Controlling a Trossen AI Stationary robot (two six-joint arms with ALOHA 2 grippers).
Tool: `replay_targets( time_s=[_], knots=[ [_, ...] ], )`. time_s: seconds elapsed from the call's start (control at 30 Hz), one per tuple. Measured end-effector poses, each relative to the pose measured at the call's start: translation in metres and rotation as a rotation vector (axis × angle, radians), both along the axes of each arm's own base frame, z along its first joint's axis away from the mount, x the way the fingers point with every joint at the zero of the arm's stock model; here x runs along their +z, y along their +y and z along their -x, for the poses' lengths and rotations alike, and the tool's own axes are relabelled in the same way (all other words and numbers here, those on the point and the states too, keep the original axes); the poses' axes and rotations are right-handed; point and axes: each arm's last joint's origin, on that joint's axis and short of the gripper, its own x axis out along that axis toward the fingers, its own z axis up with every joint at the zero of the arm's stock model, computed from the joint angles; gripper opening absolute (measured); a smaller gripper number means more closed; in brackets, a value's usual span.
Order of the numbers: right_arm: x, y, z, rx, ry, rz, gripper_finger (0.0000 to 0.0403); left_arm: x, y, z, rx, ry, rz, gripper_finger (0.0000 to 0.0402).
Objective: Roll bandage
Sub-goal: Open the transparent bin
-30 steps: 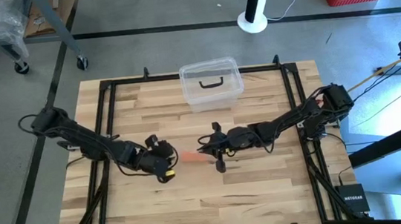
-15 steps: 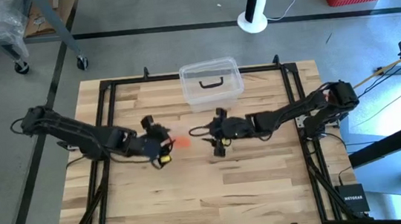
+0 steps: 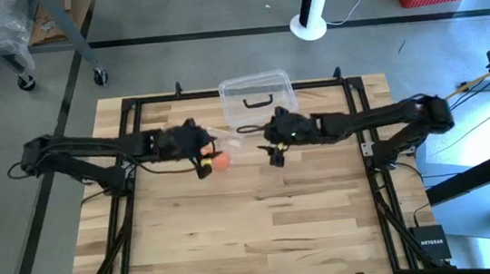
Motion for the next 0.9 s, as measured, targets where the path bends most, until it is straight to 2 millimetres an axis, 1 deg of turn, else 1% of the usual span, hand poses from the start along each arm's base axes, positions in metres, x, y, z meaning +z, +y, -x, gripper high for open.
replay_targets(
  time_s=[0.03,0.1,0.17,0.2,0.3,0.37,0.43,0.53,0.6,0.67,0.77,0.83,0.9],
  knots=[
    [0.009,0.000,0.007,-0.007,0.009,0.004,0.0275,0.010,0.003,-0.001,-0.022,-0.050,-0.019,0.0224],
    [0.028,-0.002,0.021,-0.045,0.019,0.047,0.0275,0.022,0.011,0.001,-0.039,-0.108,-0.078,0.0224],
    [0.043,-0.008,0.039,-0.112,0.029,0.115,0.0275,0.027,0.025,0.003,-0.009,-0.132,-0.122,0.0224],
    [0.050,-0.015,0.047,-0.155,0.023,0.138,0.0275,0.028,0.034,0.005,0.025,-0.142,-0.132,0.0224],
    [0.062,-0.041,0.072,-0.263,0.028,0.150,0.0275,0.023,0.065,0.007,0.087,-0.130,-0.109,0.0224],
    [0.069,-0.063,0.087,-0.328,-0.001,0.127,0.0275,0.020,0.087,0.007,0.114,-0.173,-0.068,0.0224],
    [0.071,-0.086,0.104,-0.385,-0.045,0.095,0.0275,0.015,0.108,0.006,0.129,-0.215,-0.010,0.0224],
    [0.061,-0.121,0.126,-0.460,-0.135,-0.017,0.0275,0.004,0.132,0.006,0.205,-0.237,0.066,0.0224],
    [0.046,-0.140,0.139,-0.498,-0.204,-0.131,0.0275,-0.006,0.143,0.004,0.258,-0.231,0.109,0.0224],
    [0.030,-0.155,0.148,-0.510,-0.273,-0.239,0.0275,-0.018,0.152,0.003,0.295,-0.198,0.148,0.0224],
    [0.005,-0.166,0.157,-0.503,-0.334,-0.409,0.0275,-0.033,0.157,-0.004,0.304,-0.174,0.201,0.0224],
    [-0.005,-0.170,0.157,-0.470,-0.368,-0.484,0.0275,-0.039,0.160,-0.009,0.283,-0.193,0.233,0.0224],
    [-0.013,-0.170,0.155,-0.443,-0.379,-0.518,0.0275,-0.042,0.162,-0.014,0.267,-0.221,0.261,0.0224]
  ],
)
